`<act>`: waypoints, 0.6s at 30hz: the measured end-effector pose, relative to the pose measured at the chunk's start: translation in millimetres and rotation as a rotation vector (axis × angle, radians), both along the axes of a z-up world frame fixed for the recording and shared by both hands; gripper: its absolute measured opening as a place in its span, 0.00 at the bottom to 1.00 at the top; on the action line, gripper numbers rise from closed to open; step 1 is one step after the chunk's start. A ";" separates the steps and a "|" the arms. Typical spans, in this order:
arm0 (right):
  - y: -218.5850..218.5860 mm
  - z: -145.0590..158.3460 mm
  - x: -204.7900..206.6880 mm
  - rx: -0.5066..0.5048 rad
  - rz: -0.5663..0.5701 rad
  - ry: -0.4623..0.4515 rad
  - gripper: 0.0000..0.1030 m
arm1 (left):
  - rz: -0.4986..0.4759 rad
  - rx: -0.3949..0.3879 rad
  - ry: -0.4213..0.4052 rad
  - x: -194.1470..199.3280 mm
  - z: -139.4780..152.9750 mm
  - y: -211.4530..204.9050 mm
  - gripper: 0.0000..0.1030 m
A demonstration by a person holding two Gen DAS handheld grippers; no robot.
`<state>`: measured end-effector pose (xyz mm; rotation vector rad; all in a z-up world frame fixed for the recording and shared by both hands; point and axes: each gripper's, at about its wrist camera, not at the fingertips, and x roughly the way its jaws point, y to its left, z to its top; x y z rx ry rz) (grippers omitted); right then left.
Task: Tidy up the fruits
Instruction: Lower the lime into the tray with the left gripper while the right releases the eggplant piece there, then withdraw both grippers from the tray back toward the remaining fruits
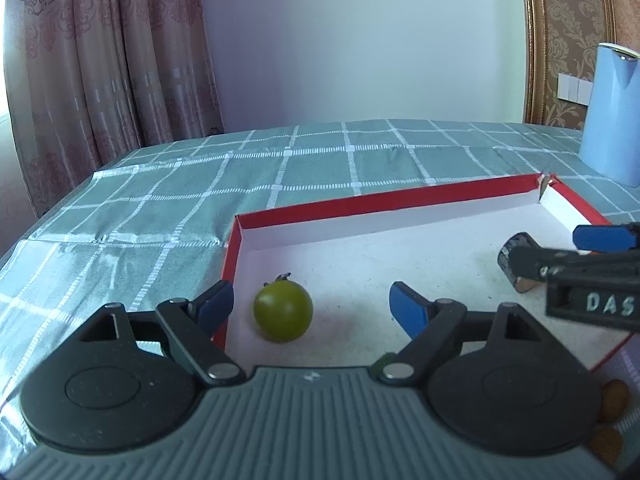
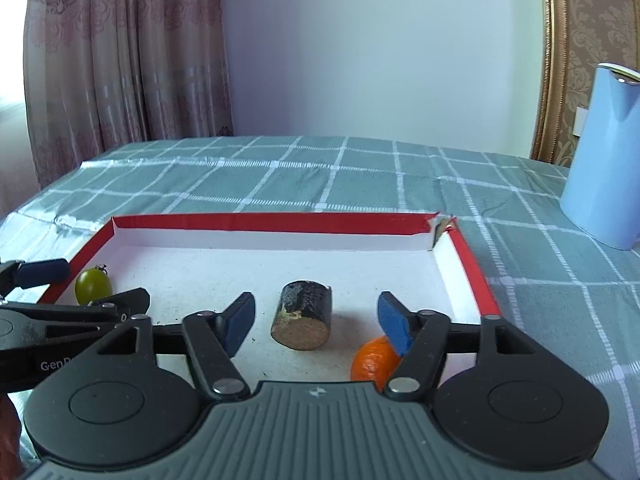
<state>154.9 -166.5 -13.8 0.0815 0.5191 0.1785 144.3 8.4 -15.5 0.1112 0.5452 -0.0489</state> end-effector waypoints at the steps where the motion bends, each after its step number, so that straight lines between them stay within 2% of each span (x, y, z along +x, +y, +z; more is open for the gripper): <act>1: -2.5 0.8 -2.3 0.010 -0.001 -0.002 0.68 | -0.003 -0.003 -0.002 -2.6 0.2 0.3 0.83; 6: -15.9 3.6 -15.2 0.058 -0.011 -0.011 0.69 | -0.008 -0.018 -0.021 -14.2 2.4 0.9 0.86; 9: -22.5 3.7 -26.3 0.068 -0.015 -0.024 0.70 | 0.025 -0.003 -0.049 -20.8 2.9 0.7 0.97; 11: -27.2 2.6 -35.3 0.080 -0.014 -0.035 0.71 | 0.046 -0.005 -0.068 -23.7 4.3 3.8 0.97; 14: -36.8 -0.3 -49.1 0.106 -0.024 -0.040 0.78 | 0.063 -0.041 -0.055 -23.3 4.9 11.6 0.98; 18: -54.7 -6.1 -69.6 0.169 -0.002 -0.027 0.78 | 0.087 -0.088 -0.046 -29.1 6.5 24.8 0.98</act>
